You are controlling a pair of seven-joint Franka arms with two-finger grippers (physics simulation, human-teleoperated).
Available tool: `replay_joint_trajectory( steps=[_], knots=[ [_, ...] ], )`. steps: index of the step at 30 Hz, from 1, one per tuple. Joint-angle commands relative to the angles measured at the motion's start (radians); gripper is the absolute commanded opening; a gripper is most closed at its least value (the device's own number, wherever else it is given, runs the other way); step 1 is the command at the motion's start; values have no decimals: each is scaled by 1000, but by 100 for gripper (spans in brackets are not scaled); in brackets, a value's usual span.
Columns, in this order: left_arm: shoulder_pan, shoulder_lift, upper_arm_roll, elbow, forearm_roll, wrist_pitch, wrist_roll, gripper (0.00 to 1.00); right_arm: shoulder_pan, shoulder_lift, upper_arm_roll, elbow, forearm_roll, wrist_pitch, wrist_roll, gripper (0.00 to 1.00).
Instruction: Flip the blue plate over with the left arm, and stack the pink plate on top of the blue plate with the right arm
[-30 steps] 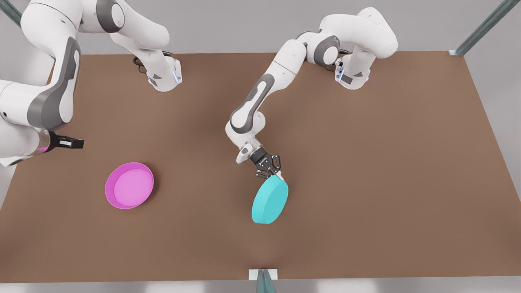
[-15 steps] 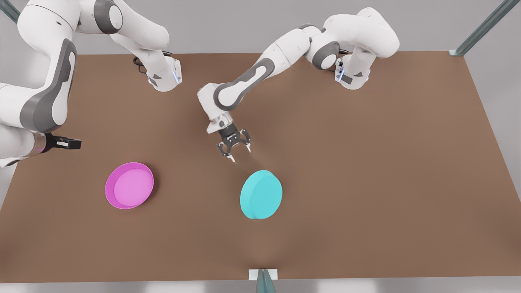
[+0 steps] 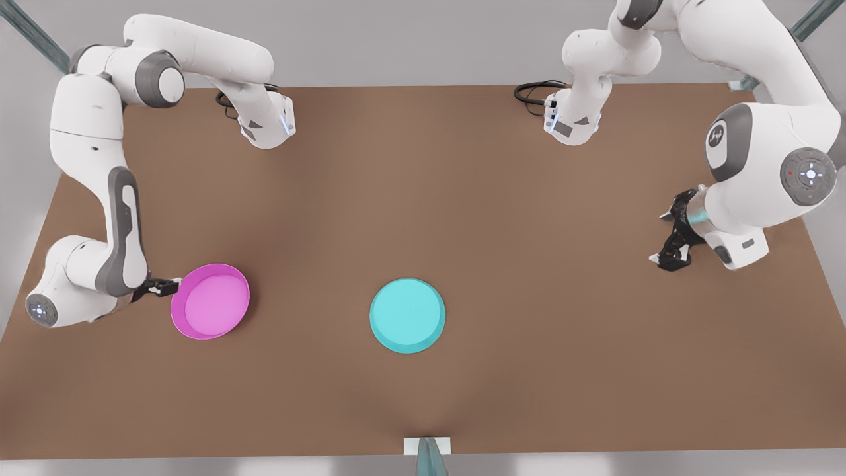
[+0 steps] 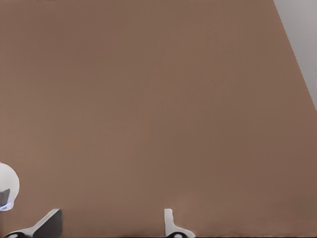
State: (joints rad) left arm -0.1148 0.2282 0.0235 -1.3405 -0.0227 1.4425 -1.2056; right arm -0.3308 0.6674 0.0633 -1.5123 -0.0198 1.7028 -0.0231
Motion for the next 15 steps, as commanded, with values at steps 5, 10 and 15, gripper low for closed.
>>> replay_joint_trajectory(
  steps=[5, 10, 15],
  knots=[
    [41, 36, -31, 107, 23, -60, 1006, 100, -47, -15, 1, -175, 208, 440, -222, 100],
    [30, 33, -39, 106, 14, -99, 1003, 100, -68, 11, 0, -189, 241, 423, -245, 100],
    [33, 31, -42, 107, 9, -96, 1018, 100, -60, 12, 0, -190, 242, 428, -244, 100]
  ],
)
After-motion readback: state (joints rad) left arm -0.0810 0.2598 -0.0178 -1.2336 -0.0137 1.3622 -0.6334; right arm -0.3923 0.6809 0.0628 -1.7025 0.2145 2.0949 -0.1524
